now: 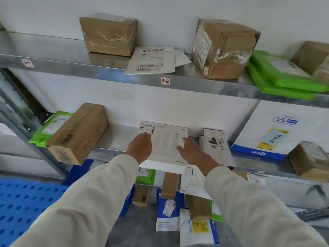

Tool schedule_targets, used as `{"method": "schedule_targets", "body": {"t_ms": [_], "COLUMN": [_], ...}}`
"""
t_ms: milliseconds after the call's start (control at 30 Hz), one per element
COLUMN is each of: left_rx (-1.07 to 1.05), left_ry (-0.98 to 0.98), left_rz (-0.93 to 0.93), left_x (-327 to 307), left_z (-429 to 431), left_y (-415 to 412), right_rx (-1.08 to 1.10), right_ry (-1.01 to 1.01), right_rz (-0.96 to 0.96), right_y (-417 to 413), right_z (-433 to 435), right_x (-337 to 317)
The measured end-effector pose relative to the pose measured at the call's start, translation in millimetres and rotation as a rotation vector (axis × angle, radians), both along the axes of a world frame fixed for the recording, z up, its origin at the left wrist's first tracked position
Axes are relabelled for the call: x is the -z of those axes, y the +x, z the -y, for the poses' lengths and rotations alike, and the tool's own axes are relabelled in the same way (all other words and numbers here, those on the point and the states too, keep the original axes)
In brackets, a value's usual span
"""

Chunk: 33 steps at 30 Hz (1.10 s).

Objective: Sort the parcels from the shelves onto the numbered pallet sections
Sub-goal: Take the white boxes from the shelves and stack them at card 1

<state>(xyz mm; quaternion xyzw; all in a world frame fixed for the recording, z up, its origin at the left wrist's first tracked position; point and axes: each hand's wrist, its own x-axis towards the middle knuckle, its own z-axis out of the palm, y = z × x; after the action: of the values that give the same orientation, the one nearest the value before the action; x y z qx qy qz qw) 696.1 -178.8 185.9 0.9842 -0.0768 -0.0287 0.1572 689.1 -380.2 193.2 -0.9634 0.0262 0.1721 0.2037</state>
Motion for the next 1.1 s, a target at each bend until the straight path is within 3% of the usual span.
{"method": "schedule_targets", "body": {"t_ms": [200, 333, 533, 667, 867, 1100], "left_rx": [-0.126, -0.133, -0.516, -0.584, -0.622, -0.600], "left_ry": [-0.083, -0.047, -0.410, -0.572, -0.771, -0.865], "left_rz": [-0.077, -0.043, -0.208, -0.263, -0.235, -0.119], "left_x": [32, 52, 58, 62, 59, 23], "left_z": [3, 1, -11, -19, -27, -38], "left_y": [17, 26, 41, 36, 9, -34], "right_rx": [-0.014, 0.140, 0.434, 0.577, 0.567, 0.471], "right_ry": [-0.025, 0.148, 0.463, 0.657, 0.755, 0.758], "right_rz": [-0.137, -0.102, -0.122, -0.088, -0.039, 0.058], "right_y": [20, 25, 20, 15, 1, -23], "right_z": [-10, -12, -6, -2, -1, -4], "right_x": [34, 43, 55, 62, 54, 15]}}
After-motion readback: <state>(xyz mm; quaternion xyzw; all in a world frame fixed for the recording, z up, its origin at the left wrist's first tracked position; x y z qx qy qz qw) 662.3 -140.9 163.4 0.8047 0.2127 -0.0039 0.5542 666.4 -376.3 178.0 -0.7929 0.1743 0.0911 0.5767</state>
